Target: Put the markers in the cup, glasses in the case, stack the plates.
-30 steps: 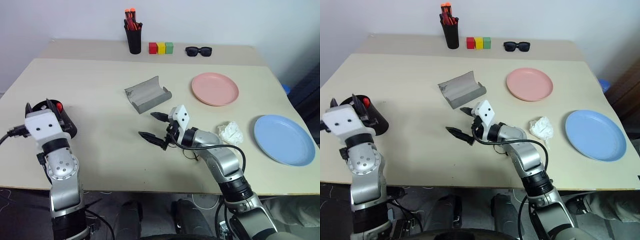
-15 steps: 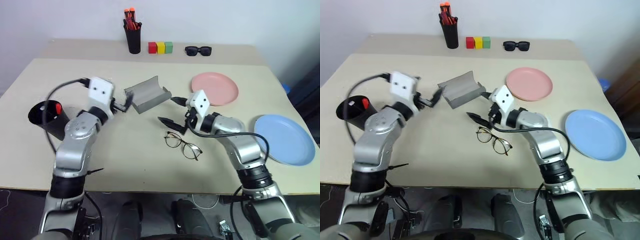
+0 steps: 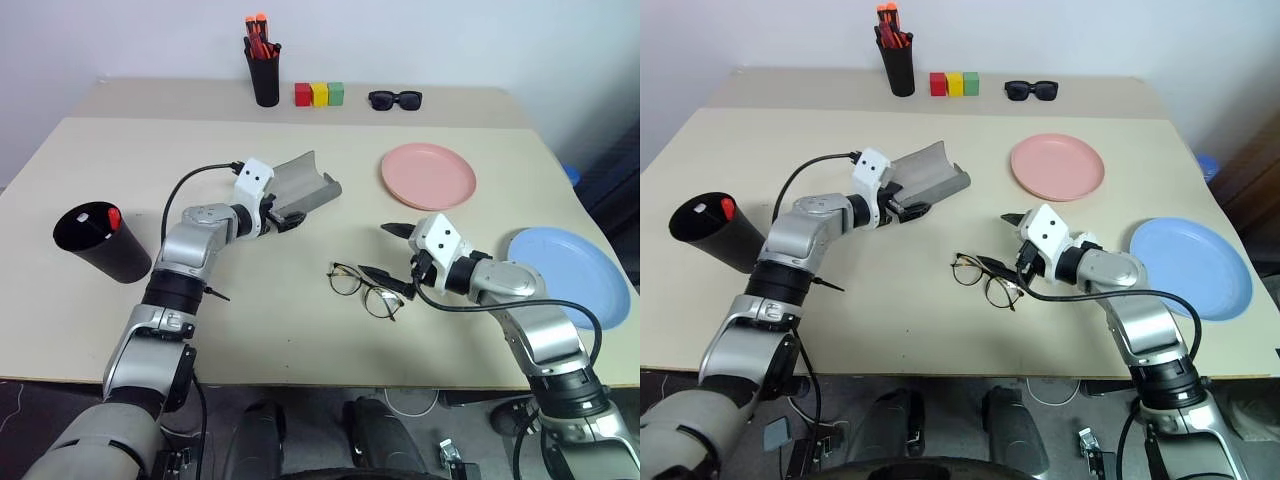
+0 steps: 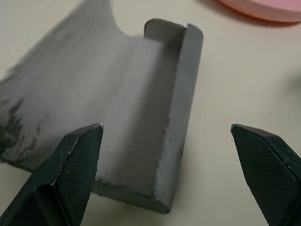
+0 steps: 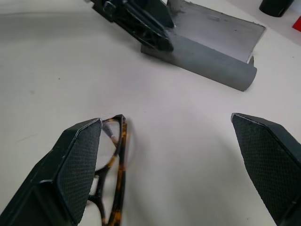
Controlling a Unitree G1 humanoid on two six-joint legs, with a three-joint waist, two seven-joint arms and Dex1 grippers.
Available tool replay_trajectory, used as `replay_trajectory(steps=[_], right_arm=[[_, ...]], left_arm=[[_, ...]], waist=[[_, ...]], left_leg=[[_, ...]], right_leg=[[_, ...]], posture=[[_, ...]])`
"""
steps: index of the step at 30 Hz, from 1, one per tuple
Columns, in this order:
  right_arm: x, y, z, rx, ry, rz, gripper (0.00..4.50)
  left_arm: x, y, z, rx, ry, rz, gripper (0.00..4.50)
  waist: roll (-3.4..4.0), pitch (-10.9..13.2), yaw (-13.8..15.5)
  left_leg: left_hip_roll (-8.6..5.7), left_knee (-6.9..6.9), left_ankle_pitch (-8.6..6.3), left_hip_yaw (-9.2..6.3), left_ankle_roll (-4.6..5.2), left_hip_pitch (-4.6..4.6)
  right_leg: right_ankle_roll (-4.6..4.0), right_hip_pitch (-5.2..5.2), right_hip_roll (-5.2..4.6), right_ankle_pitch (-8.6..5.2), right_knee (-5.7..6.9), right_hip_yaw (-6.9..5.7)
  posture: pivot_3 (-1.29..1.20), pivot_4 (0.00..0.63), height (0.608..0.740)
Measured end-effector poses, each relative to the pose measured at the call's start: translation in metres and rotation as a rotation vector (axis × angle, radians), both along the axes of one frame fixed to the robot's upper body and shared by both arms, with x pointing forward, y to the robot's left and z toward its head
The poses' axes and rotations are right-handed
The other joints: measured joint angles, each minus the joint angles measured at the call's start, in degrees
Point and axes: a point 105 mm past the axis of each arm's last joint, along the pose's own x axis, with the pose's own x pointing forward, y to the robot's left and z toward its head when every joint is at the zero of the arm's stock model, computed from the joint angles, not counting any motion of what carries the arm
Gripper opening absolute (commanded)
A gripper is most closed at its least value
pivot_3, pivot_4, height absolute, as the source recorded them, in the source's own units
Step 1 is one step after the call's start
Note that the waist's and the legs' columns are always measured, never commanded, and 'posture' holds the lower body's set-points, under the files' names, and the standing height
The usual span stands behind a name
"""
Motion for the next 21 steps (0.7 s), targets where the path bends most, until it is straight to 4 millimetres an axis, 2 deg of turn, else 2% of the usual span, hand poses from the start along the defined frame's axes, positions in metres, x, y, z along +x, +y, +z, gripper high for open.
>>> replay_trajectory(steps=[3,9,10,17,21], right_arm=[[-0.003,0.0,-0.002,0.005,0.003,-0.011,4.5],[-0.006,0.0,-0.003,0.007,0.009,-0.024,4.5],[-0.006,0.0,-0.004,0.008,0.01,-0.025,4.5],[-0.006,0.0,-0.004,0.008,0.017,-0.027,4.5],[-0.007,0.0,-0.003,0.012,0.018,-0.021,4.5]], left_arm=[[0.0,-0.005,-0.002,0.005,0.024,-0.038,3.6],[0.003,-0.007,-0.006,0.008,0.047,-0.046,0.42],[0.002,-0.008,-0.007,0.005,0.05,-0.055,0.05],[-0.005,-0.009,-0.007,0.035,0.021,-0.136,0.05],[-0.026,0.0,-0.007,0.102,-0.037,-0.288,0.05]], waist=[[0.0,0.0,0.08],[0.0,0.0,0.01],[0.0,0.0,0.04],[0.0,0.0,-0.01],[0.02,0.01,-0.23]], left_leg=[[0.0,0.0,0.0,0.0,0.0,-0.01],[0.0,0.0,0.0,-0.01,0.0,-0.01],[0.0,0.0,0.0,-0.01,0.0,-0.01],[0.01,0.0,0.0,-0.01,0.0,-0.01],[0.02,-0.01,0.0,0.01,0.0,0.0]], right_leg=[[0.0,0.0,0.0,0.0,0.0,0.0],[0.0,0.0,0.01,0.0,0.0,0.0],[0.0,0.0,0.01,0.0,0.0,0.0],[0.0,0.0,0.01,0.0,0.01,0.0],[-0.01,-0.01,0.01,-0.01,0.01,0.02]], posture=[[0.0,0.15,0.725],[0.0,0.15,0.725],[0.0,0.15,0.725],[0.0,0.15,0.725],[0.0,0.15,0.725]])
